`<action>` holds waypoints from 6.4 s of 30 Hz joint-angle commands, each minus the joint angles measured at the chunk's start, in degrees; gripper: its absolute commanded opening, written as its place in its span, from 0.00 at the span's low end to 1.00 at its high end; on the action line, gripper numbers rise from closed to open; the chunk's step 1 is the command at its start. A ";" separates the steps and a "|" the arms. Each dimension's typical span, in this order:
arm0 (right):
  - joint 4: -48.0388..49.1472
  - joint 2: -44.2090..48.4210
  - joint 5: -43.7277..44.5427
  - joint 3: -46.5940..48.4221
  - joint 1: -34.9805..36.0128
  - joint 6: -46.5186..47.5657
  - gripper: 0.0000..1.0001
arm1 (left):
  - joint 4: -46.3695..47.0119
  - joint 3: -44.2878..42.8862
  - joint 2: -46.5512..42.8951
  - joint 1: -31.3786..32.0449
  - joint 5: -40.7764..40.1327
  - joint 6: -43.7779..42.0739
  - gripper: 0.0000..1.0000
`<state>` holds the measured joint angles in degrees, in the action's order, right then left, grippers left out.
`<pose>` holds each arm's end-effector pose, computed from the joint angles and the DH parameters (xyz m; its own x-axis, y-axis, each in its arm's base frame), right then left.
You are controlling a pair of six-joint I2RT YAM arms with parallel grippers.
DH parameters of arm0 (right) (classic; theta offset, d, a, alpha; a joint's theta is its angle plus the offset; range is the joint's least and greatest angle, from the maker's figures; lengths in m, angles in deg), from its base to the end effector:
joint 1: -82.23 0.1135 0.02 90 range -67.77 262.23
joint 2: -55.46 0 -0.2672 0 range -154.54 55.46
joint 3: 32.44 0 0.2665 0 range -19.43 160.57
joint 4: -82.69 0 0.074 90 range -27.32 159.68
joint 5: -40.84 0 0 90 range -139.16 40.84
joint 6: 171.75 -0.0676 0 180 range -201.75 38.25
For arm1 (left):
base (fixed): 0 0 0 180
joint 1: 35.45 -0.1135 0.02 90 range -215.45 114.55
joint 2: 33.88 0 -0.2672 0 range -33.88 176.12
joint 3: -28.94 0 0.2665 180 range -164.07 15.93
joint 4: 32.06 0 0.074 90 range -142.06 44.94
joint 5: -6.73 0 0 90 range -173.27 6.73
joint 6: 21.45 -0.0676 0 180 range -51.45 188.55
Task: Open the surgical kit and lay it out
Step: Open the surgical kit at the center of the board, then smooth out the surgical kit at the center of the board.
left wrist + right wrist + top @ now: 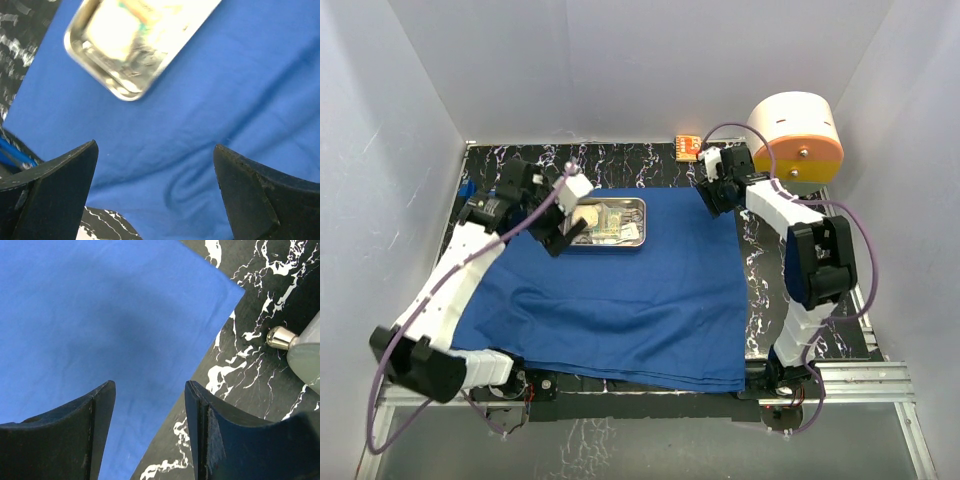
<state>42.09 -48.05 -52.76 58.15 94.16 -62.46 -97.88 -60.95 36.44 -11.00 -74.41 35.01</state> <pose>0.4162 0.0923 0.2000 -0.6623 -0.4769 -0.5778 -0.4891 0.8595 -0.1488 0.2492 -0.1247 0.3527 -0.2686 0.7218 -0.6378 0.7850 0.5478 0.2893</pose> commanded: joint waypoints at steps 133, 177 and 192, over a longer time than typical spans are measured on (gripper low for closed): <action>-9.44 -5.37 -15.50 20.24 -3.35 3.91 0.58 | 32.04 -9.50 31.01 -28.52 4.14 11.06 0.99; -22.46 20.30 4.09 -38.28 9.43 17.93 0.54 | 12.48 40.19 7.81 -28.51 -6.84 -16.01 0.96; -32.69 22.14 1.43 -33.74 9.39 19.88 0.54 | 3.98 38.90 5.03 -28.51 -7.76 -17.78 0.96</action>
<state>18.64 -25.05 -52.13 22.86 104.10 -44.45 -84.64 -22.15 41.67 -39.35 -80.36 19.64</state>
